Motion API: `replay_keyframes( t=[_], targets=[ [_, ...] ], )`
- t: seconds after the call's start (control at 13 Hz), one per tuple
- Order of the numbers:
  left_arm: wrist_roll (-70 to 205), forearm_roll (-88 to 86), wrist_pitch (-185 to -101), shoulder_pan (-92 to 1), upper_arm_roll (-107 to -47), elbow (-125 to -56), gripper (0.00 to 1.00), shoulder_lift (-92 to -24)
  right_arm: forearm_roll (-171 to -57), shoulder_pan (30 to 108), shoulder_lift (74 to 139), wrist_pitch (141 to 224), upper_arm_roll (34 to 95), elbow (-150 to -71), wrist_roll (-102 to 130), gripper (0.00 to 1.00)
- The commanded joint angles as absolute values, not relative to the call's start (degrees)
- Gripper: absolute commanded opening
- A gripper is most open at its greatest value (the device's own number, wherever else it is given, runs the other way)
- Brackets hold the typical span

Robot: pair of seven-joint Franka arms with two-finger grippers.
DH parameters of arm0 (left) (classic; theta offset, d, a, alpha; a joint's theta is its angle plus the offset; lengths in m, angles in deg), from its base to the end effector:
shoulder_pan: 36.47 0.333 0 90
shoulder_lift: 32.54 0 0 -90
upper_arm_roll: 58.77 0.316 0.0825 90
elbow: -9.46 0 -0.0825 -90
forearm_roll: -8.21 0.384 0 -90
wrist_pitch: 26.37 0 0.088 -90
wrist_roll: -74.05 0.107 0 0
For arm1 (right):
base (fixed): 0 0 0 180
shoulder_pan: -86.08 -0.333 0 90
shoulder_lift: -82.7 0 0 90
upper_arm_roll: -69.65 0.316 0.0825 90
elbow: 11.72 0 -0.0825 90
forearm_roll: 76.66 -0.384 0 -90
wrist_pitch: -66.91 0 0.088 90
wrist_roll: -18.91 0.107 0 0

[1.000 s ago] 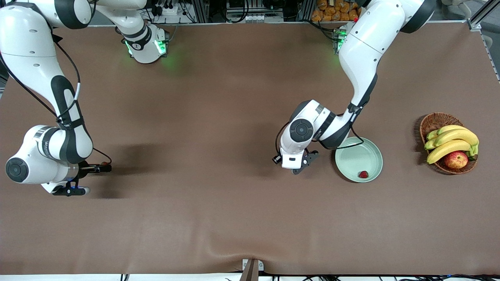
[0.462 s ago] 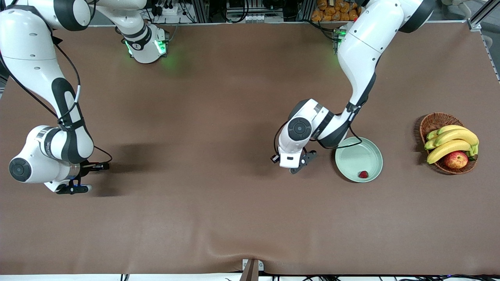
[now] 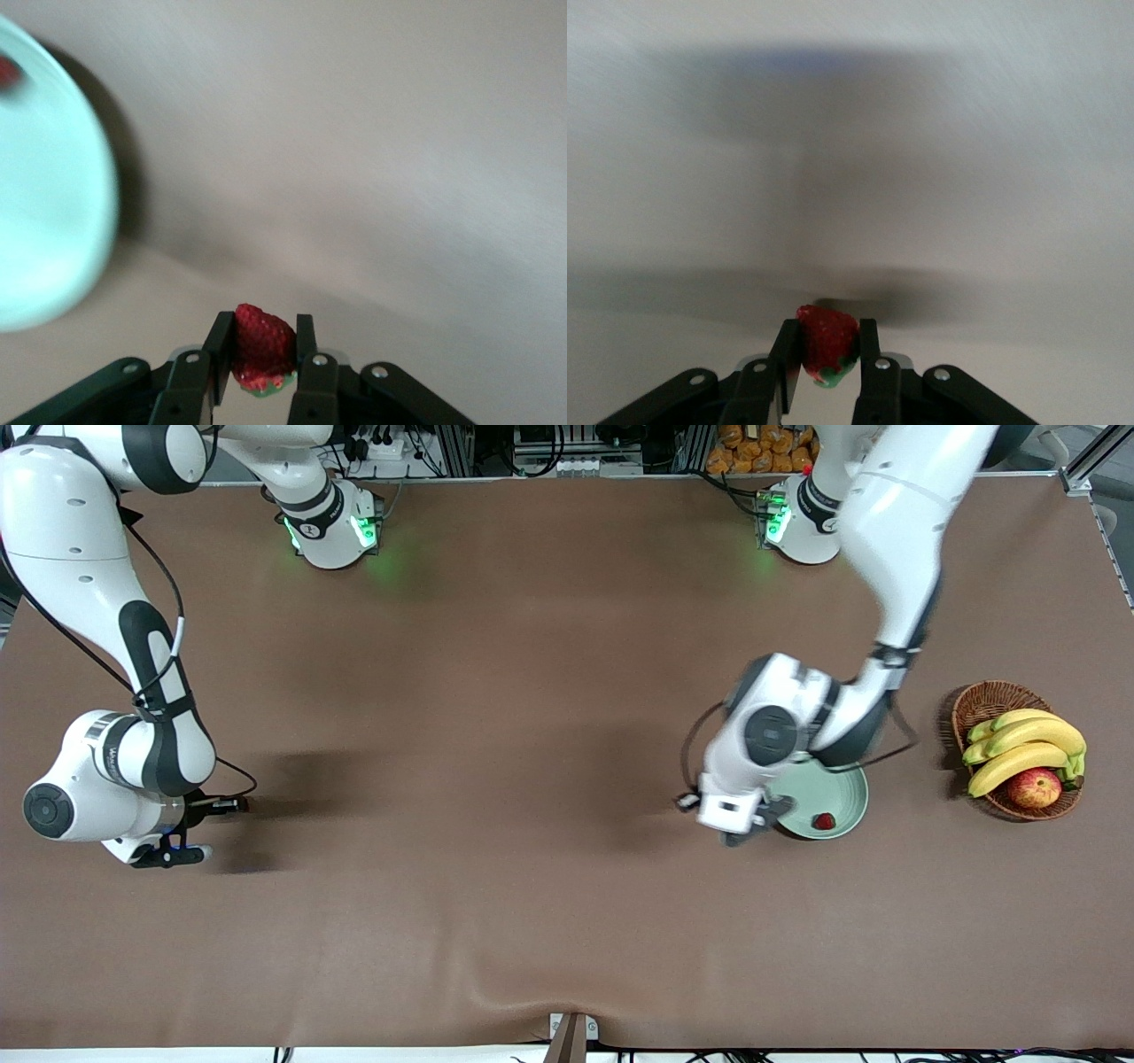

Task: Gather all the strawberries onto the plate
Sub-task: 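Place the strawberry on the plate while the right gripper grasps the last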

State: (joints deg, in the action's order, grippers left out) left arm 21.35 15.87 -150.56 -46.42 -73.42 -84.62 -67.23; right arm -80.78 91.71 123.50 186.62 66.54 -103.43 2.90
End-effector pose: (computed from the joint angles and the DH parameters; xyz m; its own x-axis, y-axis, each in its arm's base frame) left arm 0.6278 -0.2594 0.2667 0.8977 0.4358 -0.0652 0.4354 -0.9000 -0.0220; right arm 0.6634 -0.0944 0.1963 0.9733 0.0994 -0.2070 0.0850 -0.9933 -0.0777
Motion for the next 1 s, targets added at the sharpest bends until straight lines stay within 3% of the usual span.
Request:
replay_keyframes(
  t=[0.0,0.23,0.31,0.38,0.46,0.92],
  targets=[
    [33.8,16.7,-150.2,-39.8,-73.9,-90.6,0.00,-64.8,-81.5,89.2,122.3,185.9,71.7,-100.4,13.1,0.00],
    [42.4,17.8,-150.3,-35.3,-73.6,-93.2,0.04,-66.0,-89.4,79.3,122.3,186.6,72.6,-100.1,30.3,0.00],
    [42.4,18.9,-150.3,-34.5,-73.7,-93.5,0.33,-66.1,-92.9,75.7,122.4,187.7,72.5,-99.4,35.3,0.00],
    [42.4,19.3,-150.3,-34.1,-73.8,-93.9,0.94,-65.7,-96.0,72.8,122.7,189.9,72.5,-99.3,40.0,0.00],
    [42.2,19.3,-149.6,-33.9,-73.8,-93.8,1.00,-65.2,-98.9,69.7,123.0,192.9,72.5,-99.3,44.0,0.00],
    [42.4,19.2,-144.8,-34.0,-74.0,-91.2,1.00,-60.8,-123.3,53.4,128.9,218.0,71.9,-98.6,51.3,0.00]
  ],
)
